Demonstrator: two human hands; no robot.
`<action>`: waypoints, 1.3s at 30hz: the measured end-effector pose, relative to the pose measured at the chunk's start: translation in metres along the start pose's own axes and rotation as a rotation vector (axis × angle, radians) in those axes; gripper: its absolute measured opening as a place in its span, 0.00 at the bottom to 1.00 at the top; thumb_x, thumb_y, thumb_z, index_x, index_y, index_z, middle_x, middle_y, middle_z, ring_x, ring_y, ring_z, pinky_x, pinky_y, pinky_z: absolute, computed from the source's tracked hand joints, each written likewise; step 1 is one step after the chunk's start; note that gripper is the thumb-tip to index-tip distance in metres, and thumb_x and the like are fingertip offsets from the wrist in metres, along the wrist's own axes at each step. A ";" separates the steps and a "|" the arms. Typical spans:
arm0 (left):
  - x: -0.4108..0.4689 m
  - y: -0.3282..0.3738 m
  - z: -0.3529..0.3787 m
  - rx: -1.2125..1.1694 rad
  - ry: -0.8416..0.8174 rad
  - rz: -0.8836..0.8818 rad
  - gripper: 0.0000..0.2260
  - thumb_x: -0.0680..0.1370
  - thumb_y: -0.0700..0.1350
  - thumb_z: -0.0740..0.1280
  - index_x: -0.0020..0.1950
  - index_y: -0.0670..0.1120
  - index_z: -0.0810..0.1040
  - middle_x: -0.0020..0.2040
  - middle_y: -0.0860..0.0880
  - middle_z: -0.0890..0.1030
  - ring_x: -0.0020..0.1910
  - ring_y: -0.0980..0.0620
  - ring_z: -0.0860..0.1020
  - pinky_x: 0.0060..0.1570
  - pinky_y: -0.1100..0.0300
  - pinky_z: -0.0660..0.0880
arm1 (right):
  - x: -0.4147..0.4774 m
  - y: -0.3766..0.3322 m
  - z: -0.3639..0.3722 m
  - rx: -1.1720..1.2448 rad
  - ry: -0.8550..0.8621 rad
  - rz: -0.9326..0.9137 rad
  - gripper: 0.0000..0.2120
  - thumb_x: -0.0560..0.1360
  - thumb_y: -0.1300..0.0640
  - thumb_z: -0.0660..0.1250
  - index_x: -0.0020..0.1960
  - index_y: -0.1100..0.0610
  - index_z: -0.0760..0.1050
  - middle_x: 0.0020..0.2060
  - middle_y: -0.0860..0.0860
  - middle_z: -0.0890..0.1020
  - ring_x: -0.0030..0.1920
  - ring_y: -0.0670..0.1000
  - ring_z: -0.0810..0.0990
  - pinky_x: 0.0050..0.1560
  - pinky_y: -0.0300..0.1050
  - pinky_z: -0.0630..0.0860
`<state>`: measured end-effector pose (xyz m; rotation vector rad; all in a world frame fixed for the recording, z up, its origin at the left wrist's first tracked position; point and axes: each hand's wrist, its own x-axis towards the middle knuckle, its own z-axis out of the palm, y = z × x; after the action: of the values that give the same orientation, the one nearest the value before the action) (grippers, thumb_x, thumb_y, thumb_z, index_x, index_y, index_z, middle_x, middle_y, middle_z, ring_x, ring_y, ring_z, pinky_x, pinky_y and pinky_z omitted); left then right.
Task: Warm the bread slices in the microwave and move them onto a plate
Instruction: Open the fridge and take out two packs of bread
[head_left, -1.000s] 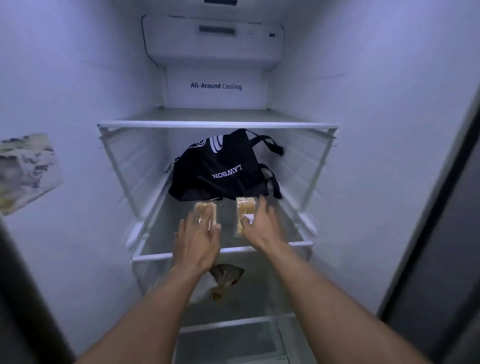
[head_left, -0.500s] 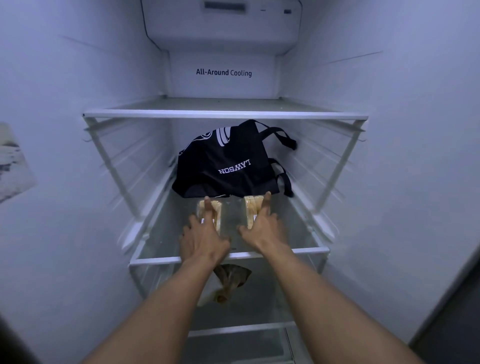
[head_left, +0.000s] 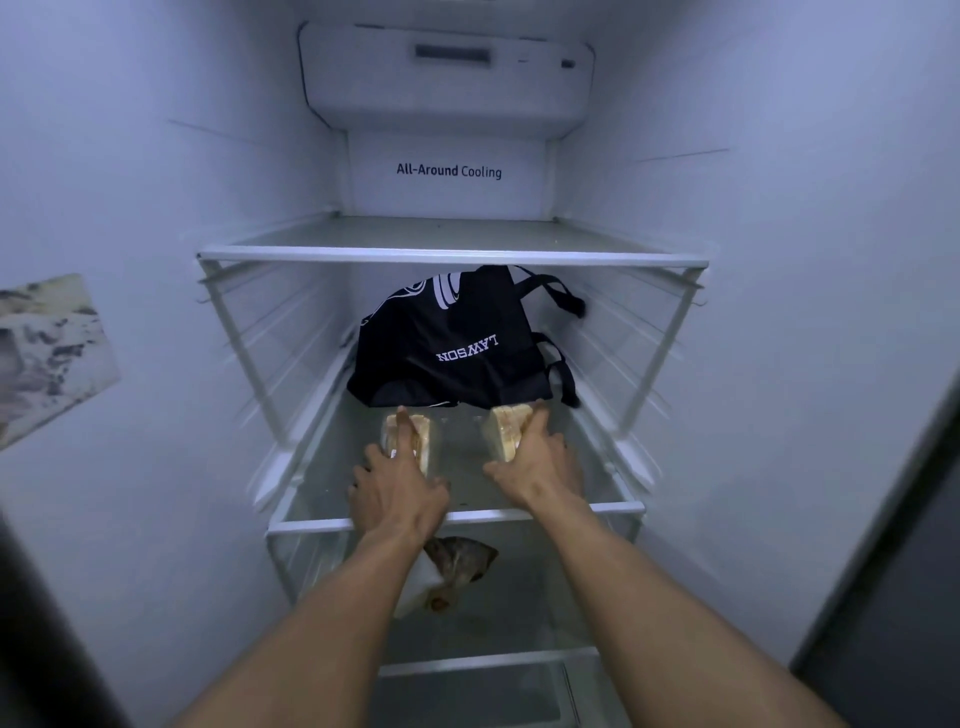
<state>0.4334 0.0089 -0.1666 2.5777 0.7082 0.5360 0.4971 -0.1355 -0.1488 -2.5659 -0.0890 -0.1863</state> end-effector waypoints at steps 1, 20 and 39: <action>-0.003 0.000 -0.004 0.002 0.001 0.002 0.43 0.73 0.58 0.67 0.79 0.59 0.42 0.65 0.41 0.69 0.60 0.38 0.72 0.60 0.45 0.72 | -0.004 0.000 -0.004 0.000 0.016 -0.006 0.52 0.67 0.41 0.76 0.77 0.51 0.46 0.66 0.61 0.74 0.64 0.64 0.74 0.61 0.59 0.75; -0.171 0.000 -0.163 -0.055 0.062 0.146 0.43 0.73 0.59 0.66 0.79 0.58 0.42 0.66 0.39 0.68 0.61 0.37 0.71 0.59 0.46 0.70 | -0.222 -0.017 -0.153 -0.073 0.188 0.002 0.50 0.67 0.40 0.73 0.77 0.54 0.47 0.60 0.61 0.78 0.58 0.64 0.78 0.53 0.54 0.76; -0.373 0.019 -0.289 -0.173 0.007 0.361 0.41 0.73 0.59 0.66 0.79 0.57 0.45 0.65 0.40 0.69 0.59 0.37 0.71 0.59 0.46 0.71 | -0.475 0.015 -0.297 -0.087 0.321 0.075 0.52 0.67 0.41 0.73 0.78 0.51 0.45 0.63 0.59 0.76 0.60 0.62 0.77 0.58 0.54 0.75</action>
<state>0.0101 -0.1290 -0.0080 2.5477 0.1838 0.6834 -0.0045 -0.3205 0.0186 -2.5842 0.1394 -0.5809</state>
